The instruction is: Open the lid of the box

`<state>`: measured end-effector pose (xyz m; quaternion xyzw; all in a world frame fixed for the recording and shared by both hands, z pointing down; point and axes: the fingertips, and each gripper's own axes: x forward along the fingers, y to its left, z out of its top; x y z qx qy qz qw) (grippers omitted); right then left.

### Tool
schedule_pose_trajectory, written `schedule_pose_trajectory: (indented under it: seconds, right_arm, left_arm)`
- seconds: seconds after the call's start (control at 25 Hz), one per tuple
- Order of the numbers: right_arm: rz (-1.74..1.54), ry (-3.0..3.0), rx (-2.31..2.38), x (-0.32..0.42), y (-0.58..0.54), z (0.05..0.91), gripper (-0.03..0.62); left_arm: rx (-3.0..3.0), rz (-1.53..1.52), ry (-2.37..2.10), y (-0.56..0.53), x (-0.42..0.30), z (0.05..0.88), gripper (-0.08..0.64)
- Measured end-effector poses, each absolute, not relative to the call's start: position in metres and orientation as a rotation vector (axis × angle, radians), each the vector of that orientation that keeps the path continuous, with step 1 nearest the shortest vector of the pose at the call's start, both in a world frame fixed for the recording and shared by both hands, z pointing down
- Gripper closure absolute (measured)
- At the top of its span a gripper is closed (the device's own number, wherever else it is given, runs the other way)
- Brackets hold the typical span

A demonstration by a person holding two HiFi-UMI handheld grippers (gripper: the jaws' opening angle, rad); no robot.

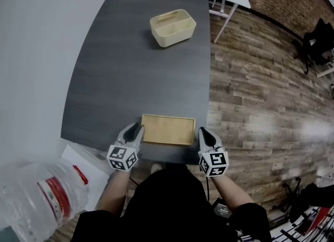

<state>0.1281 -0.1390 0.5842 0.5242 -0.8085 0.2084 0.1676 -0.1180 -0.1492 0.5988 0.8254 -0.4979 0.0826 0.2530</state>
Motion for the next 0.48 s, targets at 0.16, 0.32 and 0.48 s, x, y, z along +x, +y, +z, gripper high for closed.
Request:
schedule_pose_trajectory:
  seconds: [0.16, 0.32, 0.48]
  right_arm:
    - [0.63, -2.282, 1.481, 0.127, -0.14, 0.593, 0.588]
    - [0.687, -2.271, 1.453, 0.122, -0.141, 0.601, 0.524]
    - [0.71, -2.281, 1.411, 0.113, -0.142, 0.608, 0.509]
  left_arm:
    - [2.21, 0.244, -1.354, -0.152, -0.118, 0.609, 0.46]
    - [2.178, 0.248, -1.364, -0.155, -0.122, 0.613, 0.474]
    - [2.17, 0.234, -1.363, -0.153, -0.122, 0.616, 0.479]
